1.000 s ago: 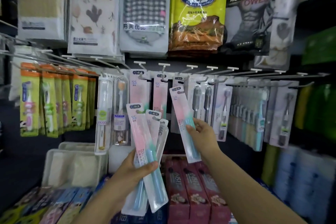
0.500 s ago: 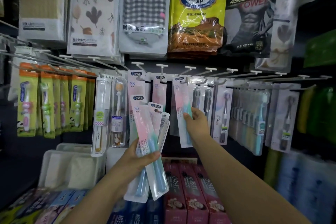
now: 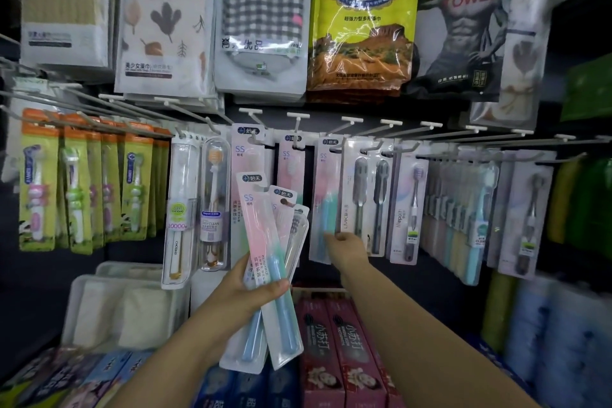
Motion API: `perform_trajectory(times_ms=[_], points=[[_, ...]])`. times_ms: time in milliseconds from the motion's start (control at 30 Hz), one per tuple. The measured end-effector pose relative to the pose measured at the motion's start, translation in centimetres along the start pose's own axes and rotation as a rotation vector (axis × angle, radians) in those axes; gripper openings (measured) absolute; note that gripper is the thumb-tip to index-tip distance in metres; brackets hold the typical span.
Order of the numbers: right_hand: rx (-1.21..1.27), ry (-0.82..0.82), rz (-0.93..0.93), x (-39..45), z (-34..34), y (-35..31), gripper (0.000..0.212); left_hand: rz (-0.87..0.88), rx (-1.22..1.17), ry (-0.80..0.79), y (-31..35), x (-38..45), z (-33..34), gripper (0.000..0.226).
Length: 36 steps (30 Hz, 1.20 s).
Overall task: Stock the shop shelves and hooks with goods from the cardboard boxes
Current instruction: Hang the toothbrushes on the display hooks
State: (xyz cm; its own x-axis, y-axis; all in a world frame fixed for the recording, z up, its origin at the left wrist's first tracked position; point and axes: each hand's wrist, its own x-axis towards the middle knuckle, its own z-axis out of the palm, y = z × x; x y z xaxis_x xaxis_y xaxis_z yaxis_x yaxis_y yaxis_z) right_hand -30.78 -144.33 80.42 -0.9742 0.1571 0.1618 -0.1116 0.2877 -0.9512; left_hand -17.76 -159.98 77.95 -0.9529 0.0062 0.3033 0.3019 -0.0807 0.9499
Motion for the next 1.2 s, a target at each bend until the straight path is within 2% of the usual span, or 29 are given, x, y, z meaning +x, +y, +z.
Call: perform_trajectory(times_ms=[133, 200, 267, 367, 567, 767, 833, 967, 1067, 1200], points=[[-0.040, -0.006, -0.052, -2.4, 0.2, 0.9, 0.038, -0.009, -0.009, -0.016, -0.6, 0.2, -0.3, 0.043], [0.000, 0.006, -0.173, -4.6, 0.1, 1.4, 0.023, -0.015, 0.004, -0.014, -0.8, 0.1, -0.2, 0.043], [0.046, -0.059, -0.321, -7.1, -0.1, 1.2, 0.011, -0.009, 0.044, 0.003, -1.3, 0.4, -0.2, 0.043], [0.068, -0.208, -0.433, -9.0, 0.0, 0.5, 0.014, 0.002, 0.077, -0.002, -2.0, 0.8, -0.1, 0.044], [0.005, -0.339, -0.336, -9.0, 0.6, -0.2, 0.034, -0.015, 0.064, -0.020, -2.5, 0.3, 0.5, 0.050], [-0.043, -0.112, -0.413, -8.1, -1.3, -0.2, 0.008, -0.013, 0.094, 0.043, -3.3, -0.2, -0.1, 0.048], [-0.029, -0.059, -0.398, -7.4, -2.5, -0.6, 0.011, -0.021, 0.107, 0.065, -3.2, -0.3, -0.5, 0.058], [-0.056, 0.009, -0.380, -5.7, -3.9, -2.2, 0.033, 0.001, 0.093, 0.124, -3.2, 0.0, -1.1, 0.041], [-0.059, 0.043, -0.411, -4.6, -3.8, -3.8, 0.034, -0.005, 0.116, 0.126, -2.8, 0.0, -1.3, 0.058], [-0.069, 0.079, -0.409, -3.5, -3.5, -5.3, 0.033, 0.033, 0.101, 0.095, -2.4, -0.1, -1.4, 0.044]])
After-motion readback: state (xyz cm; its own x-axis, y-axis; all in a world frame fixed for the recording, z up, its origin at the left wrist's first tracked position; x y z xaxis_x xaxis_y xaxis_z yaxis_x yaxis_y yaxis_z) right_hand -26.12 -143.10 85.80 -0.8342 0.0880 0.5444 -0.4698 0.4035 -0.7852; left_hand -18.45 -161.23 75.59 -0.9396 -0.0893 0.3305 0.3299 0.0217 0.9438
